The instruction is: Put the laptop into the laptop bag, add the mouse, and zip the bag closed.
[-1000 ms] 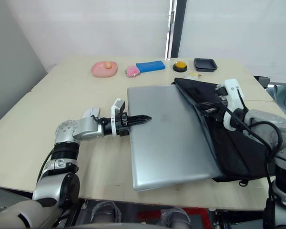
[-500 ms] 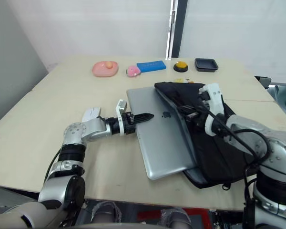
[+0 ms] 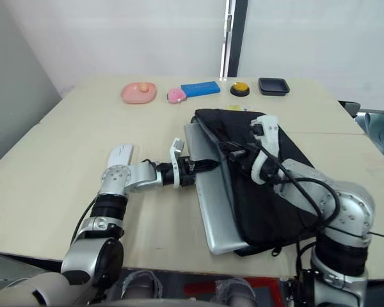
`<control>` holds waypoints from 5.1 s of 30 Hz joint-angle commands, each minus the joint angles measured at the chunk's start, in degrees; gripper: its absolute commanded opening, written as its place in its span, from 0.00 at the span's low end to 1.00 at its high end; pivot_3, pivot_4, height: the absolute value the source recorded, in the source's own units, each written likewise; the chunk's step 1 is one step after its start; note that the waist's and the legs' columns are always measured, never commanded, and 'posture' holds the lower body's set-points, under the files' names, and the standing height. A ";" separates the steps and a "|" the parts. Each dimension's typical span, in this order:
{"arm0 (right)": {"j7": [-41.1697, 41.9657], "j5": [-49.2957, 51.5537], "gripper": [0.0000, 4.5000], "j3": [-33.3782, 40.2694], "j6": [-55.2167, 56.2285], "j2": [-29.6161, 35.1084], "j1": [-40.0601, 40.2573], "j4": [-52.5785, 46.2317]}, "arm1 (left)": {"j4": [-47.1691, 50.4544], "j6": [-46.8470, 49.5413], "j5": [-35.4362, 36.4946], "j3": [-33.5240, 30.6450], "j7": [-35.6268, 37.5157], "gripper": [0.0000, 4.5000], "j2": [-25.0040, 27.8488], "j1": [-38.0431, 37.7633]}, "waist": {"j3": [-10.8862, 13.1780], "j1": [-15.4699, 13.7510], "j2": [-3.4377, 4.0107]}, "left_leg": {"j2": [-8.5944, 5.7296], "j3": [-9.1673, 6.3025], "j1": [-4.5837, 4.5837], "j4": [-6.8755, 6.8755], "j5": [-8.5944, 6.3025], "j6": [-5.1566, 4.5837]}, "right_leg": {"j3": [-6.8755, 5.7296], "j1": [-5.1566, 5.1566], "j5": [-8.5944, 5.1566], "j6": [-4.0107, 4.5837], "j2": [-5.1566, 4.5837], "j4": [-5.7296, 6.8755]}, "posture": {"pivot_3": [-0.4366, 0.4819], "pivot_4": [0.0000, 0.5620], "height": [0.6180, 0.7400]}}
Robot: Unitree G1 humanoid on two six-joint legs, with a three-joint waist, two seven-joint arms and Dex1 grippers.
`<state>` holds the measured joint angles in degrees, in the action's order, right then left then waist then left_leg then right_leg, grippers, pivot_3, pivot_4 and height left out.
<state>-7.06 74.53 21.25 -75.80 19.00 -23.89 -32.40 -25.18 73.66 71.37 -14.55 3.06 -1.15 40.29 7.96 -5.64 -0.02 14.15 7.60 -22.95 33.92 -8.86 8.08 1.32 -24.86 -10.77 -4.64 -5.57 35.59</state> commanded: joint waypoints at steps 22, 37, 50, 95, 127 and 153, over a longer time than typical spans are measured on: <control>-11.47 16.96 0.00 -10.98 18.34 10.12 3.53 -0.60 | 3.66 -0.37 -3.86 -1.93 7.73 0.08 -2.45 2.25 | 0.01 -0.31 0.01 | -0.02 -0.03 -0.15 -0.06 -0.02 0.04 | -0.04 -0.03 0.34 -0.63 0.00 -0.21 | 0.48 0.27 1.00; -13.56 19.65 0.00 -16.12 24.03 10.67 3.68 -1.78 | 0.79 -5.06 -6.93 -5.08 2.59 0.08 -5.85 4.21 | 0.01 -0.29 0.01 | -0.02 -0.09 -0.27 -0.05 -0.01 0.00 | -0.10 -0.04 0.37 -0.67 0.00 -0.34 | 0.48 0.27 1.00; -13.53 19.77 0.00 -17.08 25.78 11.62 3.33 -1.50 | 2.41 -2.22 -8.03 -3.41 4.97 0.08 -5.93 4.07 | 0.01 -0.29 0.01 | -0.03 -0.09 -0.27 -0.05 -0.02 0.01 | -0.09 -0.04 0.37 -0.67 -0.01 -0.34 | 0.48 0.27 1.00; 11.35 2.82 0.21 -13.48 19.23 21.88 6.44 11.38 | 27.76 -16.12 -14.34 -13.85 69.07 0.90 58.36 -27.88 | -0.01 0.07 0.04 | 0.02 0.00 -0.06 -0.20 -0.05 0.05 | -0.09 -0.02 -0.03 -0.03 -0.01 -0.34 | 0.48 0.27 1.00; 62.46 -27.61 0.99 23.22 36.91 38.79 35.20 2.70 | 19.18 -38.22 -34.94 -15.20 66.86 0.90 60.13 -37.28 | -0.17 0.71 -0.14 | 0.11 0.66 0.94 -0.53 -0.25 -0.44 | 0.45 0.09 -0.30 0.23 0.04 0.09 | 0.48 0.27 1.00; 49.97 -16.85 1.00 -12.08 33.75 28.02 0.98 -5.93 | 45.74 -16.23 -38.80 -4.92 12.38 0.95 31.07 -29.52 | -0.31 0.13 -0.23 | 0.09 0.48 0.78 0.02 -0.21 -0.47 | 0.43 0.10 -0.31 0.31 0.04 0.56 | 0.48 0.27 1.00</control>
<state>43.41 57.87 8.36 -42.94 46.97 -22.75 -36.65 20.57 59.78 34.60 -20.37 16.55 29.80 9.25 7.65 -5.51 -0.26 14.25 8.07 -22.18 33.94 -9.06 7.61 1.73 -24.76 -11.08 -4.33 -5.53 36.15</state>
